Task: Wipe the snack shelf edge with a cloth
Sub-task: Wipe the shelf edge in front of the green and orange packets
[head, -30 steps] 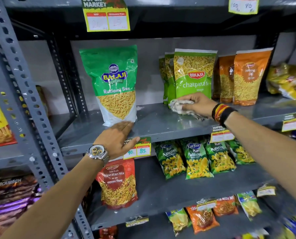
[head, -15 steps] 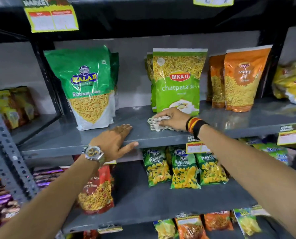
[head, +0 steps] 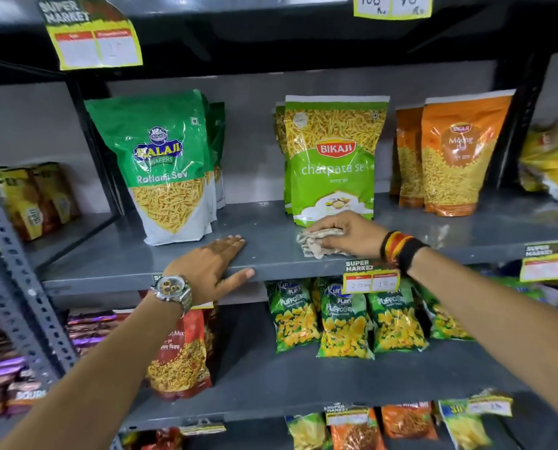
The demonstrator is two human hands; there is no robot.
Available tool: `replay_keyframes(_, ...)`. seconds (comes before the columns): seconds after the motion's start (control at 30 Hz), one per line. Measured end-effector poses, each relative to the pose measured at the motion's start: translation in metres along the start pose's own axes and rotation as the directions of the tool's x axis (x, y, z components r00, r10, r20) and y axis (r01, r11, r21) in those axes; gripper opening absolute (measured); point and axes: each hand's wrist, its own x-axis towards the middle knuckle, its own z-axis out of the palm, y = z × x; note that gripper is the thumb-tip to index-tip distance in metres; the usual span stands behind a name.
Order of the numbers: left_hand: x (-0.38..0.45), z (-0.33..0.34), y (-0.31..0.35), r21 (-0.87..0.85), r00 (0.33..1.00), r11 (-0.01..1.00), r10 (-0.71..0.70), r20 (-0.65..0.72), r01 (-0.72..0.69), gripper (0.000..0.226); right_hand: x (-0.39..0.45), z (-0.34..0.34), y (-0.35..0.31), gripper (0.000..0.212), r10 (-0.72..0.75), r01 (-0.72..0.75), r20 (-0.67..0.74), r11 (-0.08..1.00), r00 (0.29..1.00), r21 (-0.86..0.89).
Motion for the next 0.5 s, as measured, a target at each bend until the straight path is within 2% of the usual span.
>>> replay_keyframes(0.1, 0.0, 0.001, -0.001, -0.017, 1.0, 1.0, 0.007, -0.002, -0.007, 0.1, -0.024, -0.022, -0.009, 0.034, 0.0, -0.005, 0.14, 0.999, 0.99, 0.039)
replay_keyframes(0.13, 0.0, 0.002, -0.002, -0.018, 1.0, 1.0, 0.012, -0.003, -0.012, 0.098, -0.027, -0.033, -0.006, 0.034, 0.014, -0.018, 0.105, 0.999, 0.994, 0.034)
replay_keyframes(0.23, 0.001, -0.002, 0.001, -0.006, 1.0, 1.0, 0.018, -0.009, -0.018, 0.097, -0.022, -0.054, 0.011, 0.033, 0.115, -0.114, -0.138, 0.993, 0.984, 0.016)
replay_keyframes(0.33, 0.004, -0.008, 0.018, 0.043, 0.999, 0.998, 0.047, -0.014, -0.046, 0.098, -0.019, -0.041, 0.017, 0.032, 0.174, -0.184, -0.226, 0.982, 0.958, -0.027)
replay_keyframes(0.4, 0.012, -0.012, 0.038, 0.057, 0.997, 0.995, 0.082, -0.001, -0.082, 0.104, -0.025, -0.03, 0.011, 0.031, 0.14, -0.154, -0.188, 0.986, 0.972, -0.065)
replay_keyframes(0.5, 0.03, -0.014, 0.072, 0.046, 0.994, 0.993, 0.112, -0.018, -0.111, 0.111, -0.044, -0.034, 0.002, 0.032, 0.074, -0.07, 0.049, 0.994, 0.996, -0.082)
